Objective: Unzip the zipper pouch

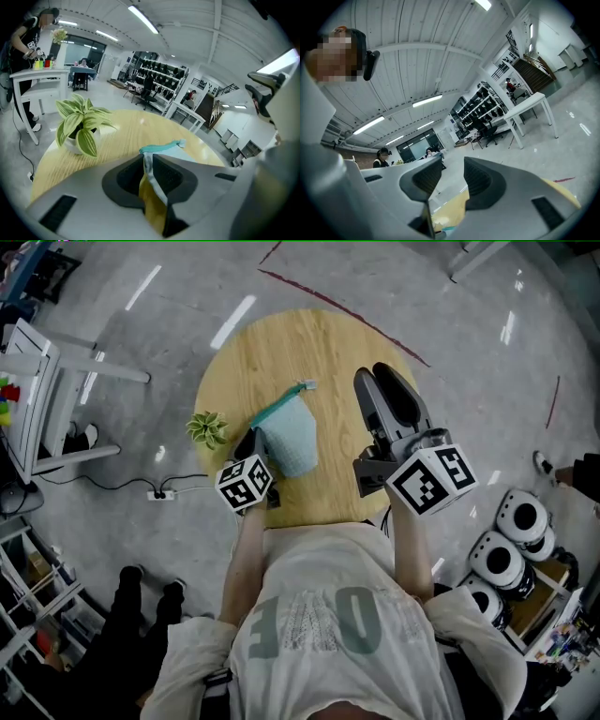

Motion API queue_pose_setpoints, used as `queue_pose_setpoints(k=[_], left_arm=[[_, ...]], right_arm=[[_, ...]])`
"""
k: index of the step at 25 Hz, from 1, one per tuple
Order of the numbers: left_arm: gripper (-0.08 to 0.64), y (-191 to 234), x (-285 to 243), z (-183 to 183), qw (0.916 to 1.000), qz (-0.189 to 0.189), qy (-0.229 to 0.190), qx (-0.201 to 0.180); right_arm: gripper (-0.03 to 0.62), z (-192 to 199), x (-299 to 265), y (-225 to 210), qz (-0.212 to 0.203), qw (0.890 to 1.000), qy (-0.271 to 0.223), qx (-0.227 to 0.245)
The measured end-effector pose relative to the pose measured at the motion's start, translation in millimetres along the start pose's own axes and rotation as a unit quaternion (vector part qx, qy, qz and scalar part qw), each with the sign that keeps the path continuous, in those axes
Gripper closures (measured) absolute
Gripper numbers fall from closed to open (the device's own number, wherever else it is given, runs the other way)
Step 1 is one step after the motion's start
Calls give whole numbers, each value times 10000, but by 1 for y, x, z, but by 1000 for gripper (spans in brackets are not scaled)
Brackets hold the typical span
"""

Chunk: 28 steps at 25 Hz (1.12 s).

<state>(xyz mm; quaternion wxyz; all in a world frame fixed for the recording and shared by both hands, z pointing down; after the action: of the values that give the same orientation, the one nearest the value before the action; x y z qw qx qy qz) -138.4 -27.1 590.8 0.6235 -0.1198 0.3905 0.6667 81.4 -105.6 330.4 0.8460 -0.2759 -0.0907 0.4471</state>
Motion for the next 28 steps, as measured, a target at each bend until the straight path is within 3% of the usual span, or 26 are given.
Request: queue_pose_setpoints(k=[2,4,9,13,16,20,24,26,28], left_arm=[[496,0,-2,4,10000,-54,48,-39],[391,-2,-2,4,10000,-91,14,-39],[365,-2,6,-12,9994,-178,-252,-149],[365,-11,17,-53,9960,-131,-789,-400],[365,-25,37,-102,9875,-58,-1477,-548],[367,-57,83,-173,9623,75,-2504,-1057],[435,-103,140,-228,9222,261,-3433,-1759],[498,-122,168,-247,9002,310,-3836,-2036],[517,-141,191,-258,8809,381,-4134,-2274]], right_arm=[[451,0,0,0,-10,10000,8,2],[451,-1,3,1,-27,10000,-2,4],[451,-3,4,5,-56,10000,-45,47],[451,-4,2,8,-29,9998,-70,195],[451,-8,3,12,7,9992,-104,374],[456,-14,5,21,40,9977,-187,657],[502,-22,10,29,121,9941,-330,1029],[524,-24,11,36,150,9915,-374,1239],[535,-24,11,42,175,9885,-398,1448]])
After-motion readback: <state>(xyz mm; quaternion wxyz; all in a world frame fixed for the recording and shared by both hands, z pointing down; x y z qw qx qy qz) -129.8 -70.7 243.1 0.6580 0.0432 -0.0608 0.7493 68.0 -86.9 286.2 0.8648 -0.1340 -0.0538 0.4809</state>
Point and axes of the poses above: the fingertips, and each gripper's own axes: x backward along the fingers, y to its left, z out of its underside, the point moved 2 cm from there along x, backward along the fingers, and after that the axes turned 1 degree about y, right-handed, at the moved point
